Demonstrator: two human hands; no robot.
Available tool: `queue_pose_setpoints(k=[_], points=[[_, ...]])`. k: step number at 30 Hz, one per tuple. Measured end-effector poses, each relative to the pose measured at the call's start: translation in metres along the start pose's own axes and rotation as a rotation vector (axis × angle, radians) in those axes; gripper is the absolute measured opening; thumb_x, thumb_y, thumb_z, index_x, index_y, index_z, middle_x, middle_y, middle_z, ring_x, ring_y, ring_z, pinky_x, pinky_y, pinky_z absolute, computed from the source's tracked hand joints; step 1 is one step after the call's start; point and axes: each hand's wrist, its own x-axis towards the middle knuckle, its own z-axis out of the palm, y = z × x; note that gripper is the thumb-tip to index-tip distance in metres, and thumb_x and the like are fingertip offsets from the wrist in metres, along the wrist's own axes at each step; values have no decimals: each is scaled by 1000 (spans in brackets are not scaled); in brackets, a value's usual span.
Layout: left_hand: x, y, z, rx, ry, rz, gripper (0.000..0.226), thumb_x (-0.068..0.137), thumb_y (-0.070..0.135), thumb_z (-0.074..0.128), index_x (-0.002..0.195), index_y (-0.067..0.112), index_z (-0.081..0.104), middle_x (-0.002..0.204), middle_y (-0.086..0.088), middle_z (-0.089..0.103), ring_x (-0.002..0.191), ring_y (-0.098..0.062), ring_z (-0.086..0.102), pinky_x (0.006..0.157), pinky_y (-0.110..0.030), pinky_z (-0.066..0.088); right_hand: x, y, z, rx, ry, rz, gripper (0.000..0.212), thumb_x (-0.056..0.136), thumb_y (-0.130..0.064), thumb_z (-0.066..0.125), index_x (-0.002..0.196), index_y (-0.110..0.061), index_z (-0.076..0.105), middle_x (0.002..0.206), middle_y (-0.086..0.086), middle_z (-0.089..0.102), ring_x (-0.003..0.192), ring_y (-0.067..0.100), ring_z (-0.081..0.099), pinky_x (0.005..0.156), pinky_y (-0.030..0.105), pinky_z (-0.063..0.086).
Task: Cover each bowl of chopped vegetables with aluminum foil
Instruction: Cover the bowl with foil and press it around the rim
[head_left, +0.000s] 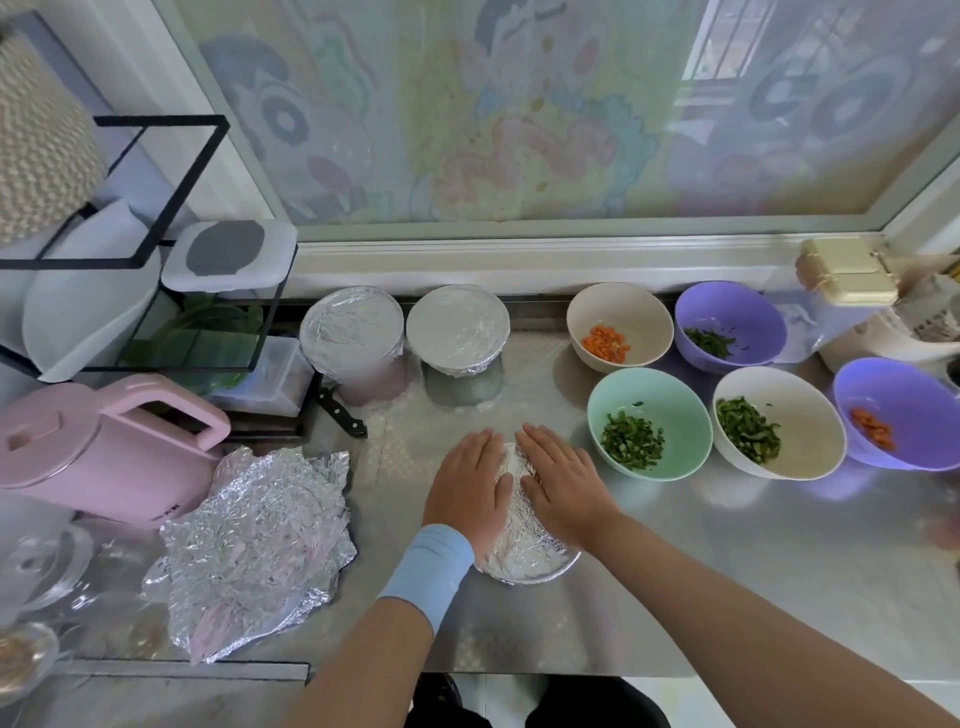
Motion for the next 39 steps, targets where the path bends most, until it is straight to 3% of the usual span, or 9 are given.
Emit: queue_pose_setpoints(k=[3, 5, 11, 17, 23, 27, 30, 34, 39], points=[[11, 2, 7, 84, -120, 84, 84, 82, 50, -10, 156, 16, 9, 164, 3, 6, 150, -14, 3, 122, -31, 4, -1, 0, 2, -75, 13, 5, 68, 93, -46, 13, 154, -19, 24, 161, -2, 20, 149, 18, 16, 116, 47, 26], [14, -1, 12, 113, -129, 80, 80, 84, 48, -8, 156, 18, 7, 164, 4, 4, 150, -14, 2, 122, -33, 7, -3, 1, 4, -101, -2, 20, 70, 92, -49, 6, 156, -22, 14, 163, -5, 9, 151, 16, 8, 119, 43, 20], [-7, -7, 14, -111, -34, -33, 58, 102, 35, 18, 155, 15, 14, 163, 4, 7, 150, -10, 6, 121, -24, 6, -5, 4, 6, -106, 2, 7, 70, 93, -52, 6, 157, -24, 5, 163, -8, -1, 151, 13, -1, 120, 38, 13], [-49, -12, 23, -327, 8, -174, 63, 103, 31, 31, 156, 19, -2, 162, 11, -5, 147, 0, -2, 114, -10, 0, -4, 4, 11, -42, 16, 36, 70, 92, -49, 10, 157, -23, 7, 164, -7, 2, 151, 12, -1, 120, 34, 10], [-65, -13, 25, -263, 18, -190, 70, 103, 37, 34, 152, 19, -12, 163, 5, -6, 150, -9, -1, 120, -22, 3, -6, 0, 14, 77, 11, 96, 63, 100, -42, 24, 157, -22, 7, 164, -6, 3, 150, 12, -3, 123, 36, 10], [-79, -7, 25, -269, -6, -196, 83, 99, 46, 40, 147, 21, -22, 163, 1, -9, 150, -10, -4, 122, -26, 7, -12, -6, 13, 123, 31, 127, 60, 103, -31, 32, 157, -20, 8, 164, -6, 2, 150, 12, -4, 122, 30, 2], [-84, -11, 22, -278, -63, -182, 106, 88, 60, 53, 150, 19, -23, 163, 2, -11, 150, -11, -3, 121, -31, 14, -13, -8, 12, 108, 13, 149, 64, 102, -35, 33, 157, -19, 3, 164, -5, -4, 150, 11, -9, 123, 37, 6], [-79, -16, 10, -132, -118, -152, 126, 74, 76, 56, 152, 13, -20, 161, 0, -19, 149, -14, -12, 123, -33, 4, -26, -12, 15, -118, 0, 115, 81, 94, -56, 21, 153, -12, -13, 159, 3, -26, 146, 17, -26, 120, 37, -8], [-66, -3, 6, 85, -126, 26, 137, 62, 89, 46, 150, 10, -24, 156, -4, -34, 144, -17, -31, 121, -40, -10, -52, -12, 28, -148, 67, 64, 79, 94, -55, 17, 155, -8, -2, 162, 8, -16, 148, 19, -22, 123, 40, 0]])
